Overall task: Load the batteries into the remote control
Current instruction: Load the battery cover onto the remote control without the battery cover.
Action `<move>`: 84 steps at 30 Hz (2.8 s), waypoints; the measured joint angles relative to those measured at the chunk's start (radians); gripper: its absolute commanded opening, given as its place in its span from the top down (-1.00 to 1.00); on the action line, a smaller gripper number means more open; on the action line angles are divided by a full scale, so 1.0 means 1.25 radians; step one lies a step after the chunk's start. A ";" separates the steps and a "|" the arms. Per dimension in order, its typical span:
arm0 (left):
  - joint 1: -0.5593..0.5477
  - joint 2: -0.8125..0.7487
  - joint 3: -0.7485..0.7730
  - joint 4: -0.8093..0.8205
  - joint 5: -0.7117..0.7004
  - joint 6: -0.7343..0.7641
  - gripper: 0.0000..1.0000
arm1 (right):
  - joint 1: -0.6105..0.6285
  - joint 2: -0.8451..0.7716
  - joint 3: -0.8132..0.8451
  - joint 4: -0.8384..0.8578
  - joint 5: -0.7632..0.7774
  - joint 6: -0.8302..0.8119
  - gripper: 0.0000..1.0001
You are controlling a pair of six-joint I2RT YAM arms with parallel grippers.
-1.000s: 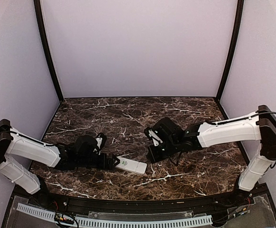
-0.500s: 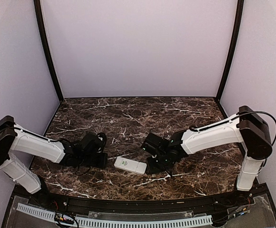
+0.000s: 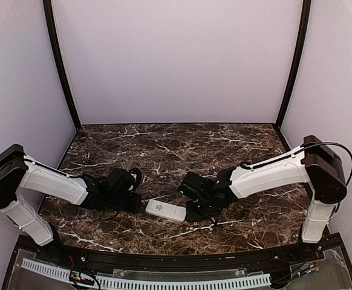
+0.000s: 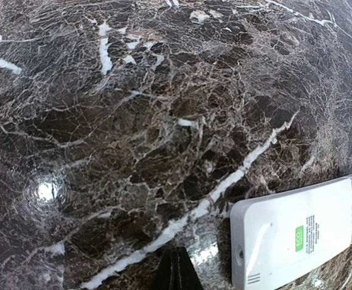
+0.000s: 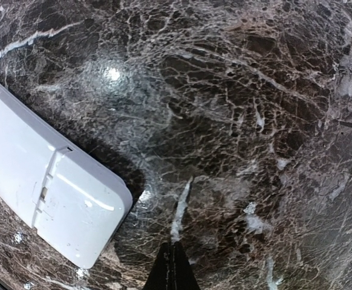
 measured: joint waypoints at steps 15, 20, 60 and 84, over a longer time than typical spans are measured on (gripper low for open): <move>-0.020 0.061 0.063 -0.002 0.040 0.043 1.00 | 0.037 0.100 0.146 -0.080 0.001 -0.010 1.00; -0.031 0.052 0.056 -0.005 0.024 0.042 1.00 | 0.033 0.088 0.127 -0.065 0.002 -0.013 1.00; -0.055 0.003 0.024 -0.038 0.132 0.048 1.00 | -0.001 0.046 0.077 -0.071 -0.013 -0.001 1.00; -0.043 0.023 0.052 -0.063 0.150 0.108 1.00 | -0.013 0.079 0.121 -0.084 0.015 -0.022 1.00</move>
